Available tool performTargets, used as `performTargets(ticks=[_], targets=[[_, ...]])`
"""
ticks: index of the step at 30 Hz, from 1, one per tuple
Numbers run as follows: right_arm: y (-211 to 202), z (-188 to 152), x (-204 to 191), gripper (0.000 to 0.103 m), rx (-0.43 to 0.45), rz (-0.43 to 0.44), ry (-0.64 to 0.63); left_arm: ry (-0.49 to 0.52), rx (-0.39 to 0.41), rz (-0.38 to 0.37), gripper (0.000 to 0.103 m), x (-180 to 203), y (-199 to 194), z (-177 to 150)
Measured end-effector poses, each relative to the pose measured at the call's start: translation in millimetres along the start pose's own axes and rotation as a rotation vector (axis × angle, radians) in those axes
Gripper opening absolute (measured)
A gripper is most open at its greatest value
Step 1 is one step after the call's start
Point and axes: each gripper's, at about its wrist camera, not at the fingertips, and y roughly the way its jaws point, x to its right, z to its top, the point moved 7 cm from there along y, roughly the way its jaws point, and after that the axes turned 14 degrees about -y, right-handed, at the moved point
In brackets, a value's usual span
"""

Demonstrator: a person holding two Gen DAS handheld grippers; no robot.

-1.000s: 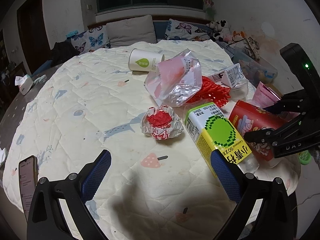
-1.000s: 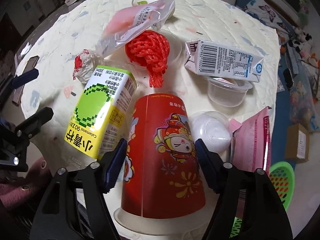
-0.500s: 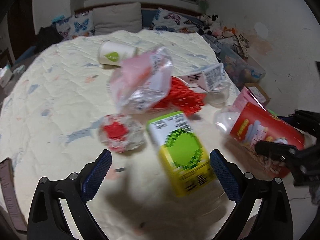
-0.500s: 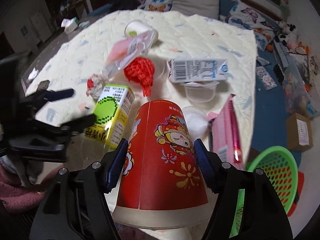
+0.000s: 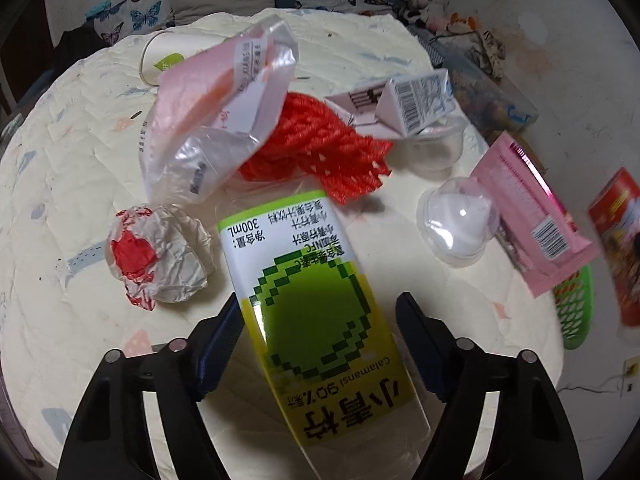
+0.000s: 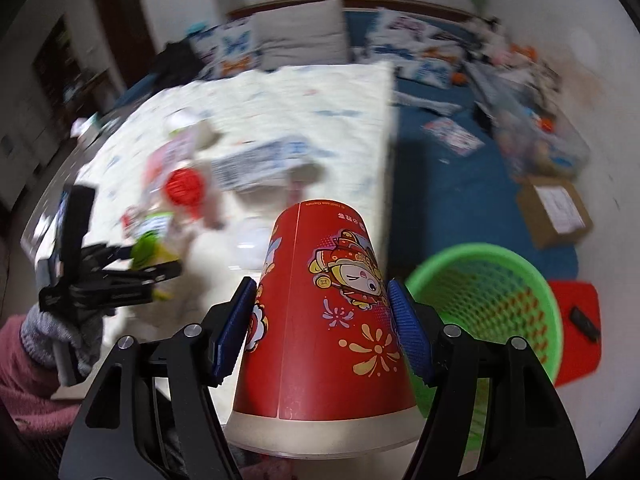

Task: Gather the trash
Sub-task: 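Carry the red cup over the green basket with the right gripper while the left gripper grasps the juice bottle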

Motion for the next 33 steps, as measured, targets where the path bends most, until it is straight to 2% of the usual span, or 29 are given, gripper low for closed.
performTargets(ticks=[5, 9, 14, 18, 24, 33], targets=[[13, -26, 59, 0.067, -0.039, -0.077, 0.149, 0.021, -0.001, 0.019, 0.067, 4, 6, -1], [42, -55, 94, 0.067, -0.108, -0.069, 0.271, 0.020, -0.010, 0.006, 0.063, 3, 5, 1], [79, -82, 115, 0.067, -0.192, -0.046, 0.371, 0.034, -0.013, -0.006, 0.058, 4, 1, 4], [91, -96, 122, 0.067, -0.213, -0.037, 0.419, 0.040, -0.009, -0.006, 0.057, 4, -1, 4], [85, -90, 121, 0.067, -0.195, -0.036, 0.410, 0.049, -0.013, 0.001, 0.057, 6, -1, 2], [62, -60, 105, 0.067, -0.118, -0.023, 0.354, 0.059, -0.023, 0.020, 0.059, 9, 6, 2]])
